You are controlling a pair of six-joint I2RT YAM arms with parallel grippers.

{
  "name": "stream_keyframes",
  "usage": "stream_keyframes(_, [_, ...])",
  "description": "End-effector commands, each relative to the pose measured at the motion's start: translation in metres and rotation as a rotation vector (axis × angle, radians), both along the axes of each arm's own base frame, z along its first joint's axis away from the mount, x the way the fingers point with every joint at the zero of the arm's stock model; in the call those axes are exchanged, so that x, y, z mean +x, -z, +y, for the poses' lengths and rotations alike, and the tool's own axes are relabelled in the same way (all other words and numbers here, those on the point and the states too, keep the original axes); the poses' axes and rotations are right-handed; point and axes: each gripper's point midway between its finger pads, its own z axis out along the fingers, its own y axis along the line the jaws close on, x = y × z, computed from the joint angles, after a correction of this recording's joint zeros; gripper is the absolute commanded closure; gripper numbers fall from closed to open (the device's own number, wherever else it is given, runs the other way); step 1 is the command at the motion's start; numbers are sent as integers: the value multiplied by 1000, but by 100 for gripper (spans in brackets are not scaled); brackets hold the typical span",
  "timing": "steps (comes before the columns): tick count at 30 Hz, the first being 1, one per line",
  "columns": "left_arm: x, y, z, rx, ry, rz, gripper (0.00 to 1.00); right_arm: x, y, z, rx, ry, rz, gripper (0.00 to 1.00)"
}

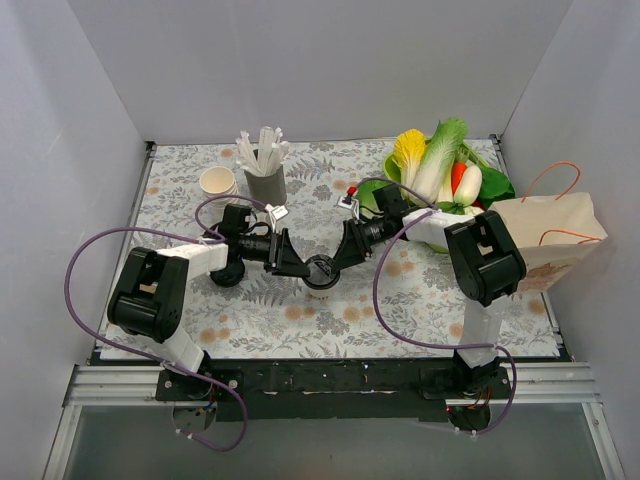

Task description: Pack the takeout coffee

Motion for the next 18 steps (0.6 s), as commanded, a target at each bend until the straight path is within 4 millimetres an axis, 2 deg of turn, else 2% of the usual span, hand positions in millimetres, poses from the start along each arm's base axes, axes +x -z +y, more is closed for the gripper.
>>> stream_keyframes(1, [0, 34, 11, 125, -40, 9, 50, 4, 21, -9, -27, 32, 19, 29])
stream_keyframes(7, [2, 37, 11, 133, -37, 16, 50, -1, 32, -13, -32, 23, 38, 33])
stream_keyframes(12, [5, 38, 11, 134, -34, 8, 50, -5, 35, -16, -41, -6, 6, 32])
stream_keyframes(13, [5, 39, 11, 135, -34, 11, 50, -7, 43, -19, -74, -8, -17, 33])
stream_keyframes(16, [4, 39, 11, 135, -34, 10, 50, -17, 51, -23, -104, -46, -12, 33])
stream_keyframes(18, [4, 38, 11, 131, -31, 8, 50, -18, 48, -22, -92, -49, -14, 33])
